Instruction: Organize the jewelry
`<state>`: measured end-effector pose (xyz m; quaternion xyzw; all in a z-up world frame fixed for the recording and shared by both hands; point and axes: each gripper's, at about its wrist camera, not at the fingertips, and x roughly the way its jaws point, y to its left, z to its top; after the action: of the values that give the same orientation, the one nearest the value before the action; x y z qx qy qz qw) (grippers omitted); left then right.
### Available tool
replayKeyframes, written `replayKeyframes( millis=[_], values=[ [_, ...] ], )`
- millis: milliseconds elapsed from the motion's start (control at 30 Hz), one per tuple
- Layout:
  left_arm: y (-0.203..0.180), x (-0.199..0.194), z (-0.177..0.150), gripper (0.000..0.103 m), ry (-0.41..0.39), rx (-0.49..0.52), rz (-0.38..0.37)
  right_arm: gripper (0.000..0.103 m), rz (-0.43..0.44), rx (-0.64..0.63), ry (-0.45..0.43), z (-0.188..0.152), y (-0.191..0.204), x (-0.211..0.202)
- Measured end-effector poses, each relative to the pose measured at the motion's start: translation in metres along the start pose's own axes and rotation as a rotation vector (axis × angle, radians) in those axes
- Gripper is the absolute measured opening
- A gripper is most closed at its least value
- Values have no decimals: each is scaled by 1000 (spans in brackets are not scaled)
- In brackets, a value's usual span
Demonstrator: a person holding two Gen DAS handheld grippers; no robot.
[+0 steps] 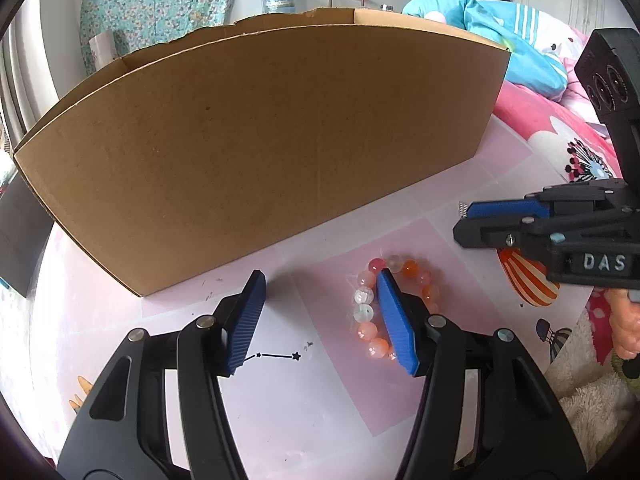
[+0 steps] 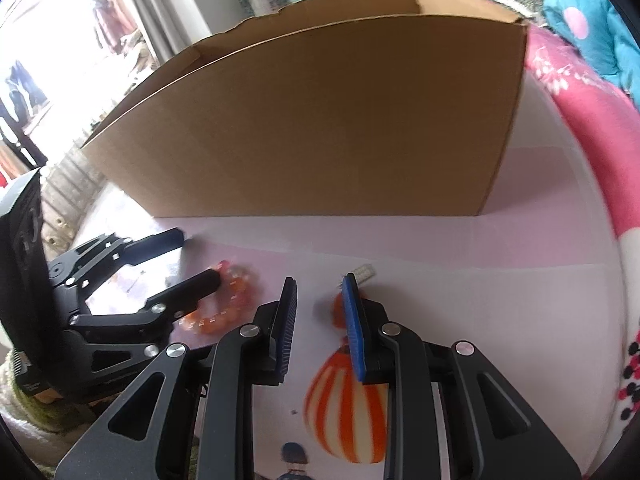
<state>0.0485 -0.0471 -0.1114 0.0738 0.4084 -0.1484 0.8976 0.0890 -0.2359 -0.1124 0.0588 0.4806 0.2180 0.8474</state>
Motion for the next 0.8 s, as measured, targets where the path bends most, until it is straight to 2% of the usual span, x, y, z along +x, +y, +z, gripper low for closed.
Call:
replayKeyframes(
  millis=[67,400,567,800],
  values=[
    [1,0,0,55,-1,1,-1,24,-9,-23,4,-1,4,0],
    [3,-2,-1,55,-9,4,-5,24,-177,-99,-36,9,8,-6],
    [3,-2,-2,55,-10,6,-7,24,-190,-136,-17,6,10,3],
    [3,-2,-2,55,-10,5,-6,23,-185,-158,-34,1,7,4]
  ],
)
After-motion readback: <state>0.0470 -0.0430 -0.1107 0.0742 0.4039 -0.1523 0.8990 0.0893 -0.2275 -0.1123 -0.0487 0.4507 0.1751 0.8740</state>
